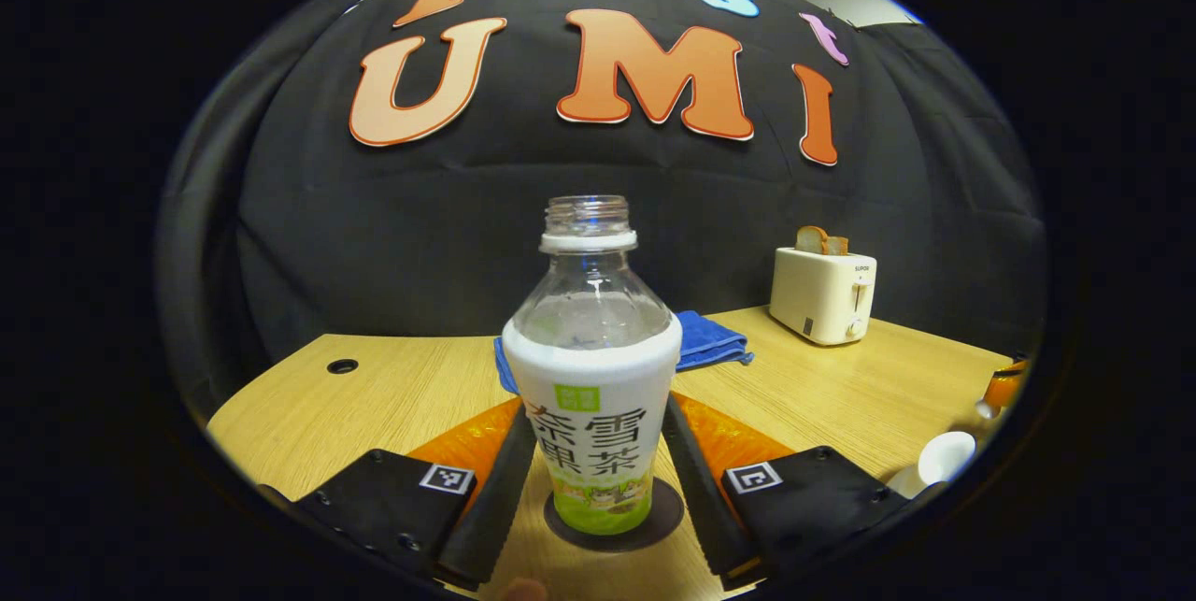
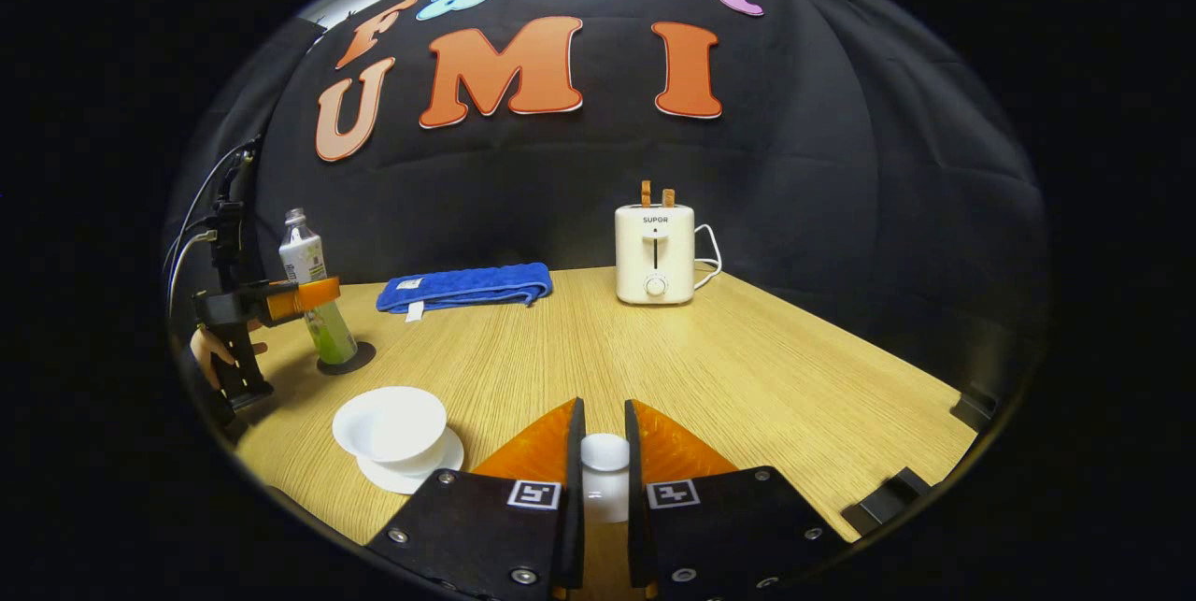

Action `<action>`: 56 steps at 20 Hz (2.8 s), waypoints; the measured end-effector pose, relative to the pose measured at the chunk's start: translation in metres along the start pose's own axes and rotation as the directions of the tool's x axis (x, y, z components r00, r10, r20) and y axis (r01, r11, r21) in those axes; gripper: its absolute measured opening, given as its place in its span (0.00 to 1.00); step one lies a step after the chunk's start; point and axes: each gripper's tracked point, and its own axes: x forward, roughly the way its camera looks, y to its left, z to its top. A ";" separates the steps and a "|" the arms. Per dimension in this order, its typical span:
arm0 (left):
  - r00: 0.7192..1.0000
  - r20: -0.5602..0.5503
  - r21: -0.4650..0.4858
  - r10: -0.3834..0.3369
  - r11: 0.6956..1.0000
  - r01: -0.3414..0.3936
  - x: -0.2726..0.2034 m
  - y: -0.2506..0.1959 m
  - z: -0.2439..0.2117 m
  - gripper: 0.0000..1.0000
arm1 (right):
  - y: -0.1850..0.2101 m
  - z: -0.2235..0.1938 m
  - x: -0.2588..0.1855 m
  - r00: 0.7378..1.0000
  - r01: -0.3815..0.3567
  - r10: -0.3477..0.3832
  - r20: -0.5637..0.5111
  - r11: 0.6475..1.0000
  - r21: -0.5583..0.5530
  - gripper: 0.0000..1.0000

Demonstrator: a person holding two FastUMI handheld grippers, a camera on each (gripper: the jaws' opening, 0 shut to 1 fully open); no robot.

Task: Open the teacup lid with one hand, grasp the water bottle and pour water into the teacup with the other hand; after pouring, place the water bottle on the coaster and then close the teacup lid.

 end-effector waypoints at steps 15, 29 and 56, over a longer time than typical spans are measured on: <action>0.995 0.051 -0.006 0.089 0.996 -0.089 -0.086 -0.007 0.011 0.96 | 0.044 0.045 -0.013 0.991 -0.090 0.092 0.099 0.996 -0.024 0.19; 0.974 0.041 -0.102 0.222 0.971 -0.217 -0.161 0.037 -0.001 0.96 | 0.146 0.025 0.008 0.959 -0.276 0.280 0.037 0.957 -0.091 0.15; 0.961 0.060 -0.112 0.272 0.958 -0.264 -0.182 0.050 -0.008 0.96 | 0.116 0.018 0.004 0.972 -0.201 0.212 0.102 0.974 -0.107 0.97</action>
